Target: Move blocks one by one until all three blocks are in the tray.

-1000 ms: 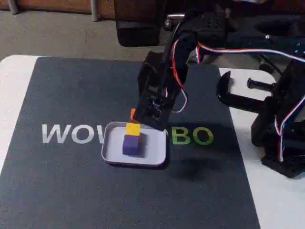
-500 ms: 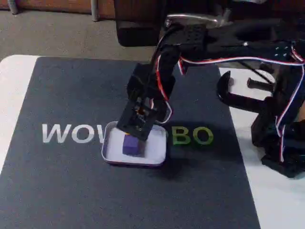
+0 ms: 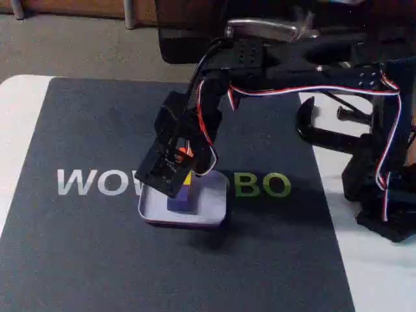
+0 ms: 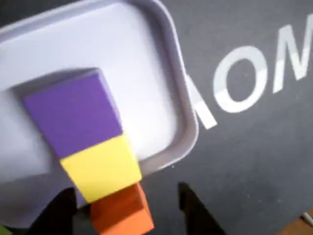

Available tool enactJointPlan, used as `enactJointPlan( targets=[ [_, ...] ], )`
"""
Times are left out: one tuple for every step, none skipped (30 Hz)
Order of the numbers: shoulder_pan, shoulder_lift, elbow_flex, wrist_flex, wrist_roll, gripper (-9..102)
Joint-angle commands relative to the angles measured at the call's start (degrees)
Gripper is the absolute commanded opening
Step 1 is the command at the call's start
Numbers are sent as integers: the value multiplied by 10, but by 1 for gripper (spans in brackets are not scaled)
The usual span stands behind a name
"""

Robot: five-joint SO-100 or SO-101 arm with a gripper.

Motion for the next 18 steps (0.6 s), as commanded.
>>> enactJointPlan(
  targets=[
    [10, 10, -27, -1, -5, 24],
    [12, 11, -27, 0, -9, 24],
    [14, 11, -27, 0, -10, 24],
    [18, 11, -27, 0, -15, 24],
    [21, 12, -26, 1, -18, 24],
    [24, 12, -26, 1, -20, 24],
    [27, 12, -26, 1, -26, 24],
    [29, 12, -26, 1, -28, 24],
    [32, 12, -26, 1, -32, 24],
    [33, 11, -26, 1, -33, 24],
    [35, 11, -26, 1, -34, 24],
    [38, 11, -26, 1, -36, 24],
    [40, 11, -26, 1, -40, 24],
    [40, 10, -26, 1, -40, 24],
    [42, 10, -26, 1, -41, 24],
    [43, 8, -26, 1, -42, 24],
    [44, 6, -26, 1, -42, 23],
    [44, 4, -26, 1, -42, 23]
  ],
)
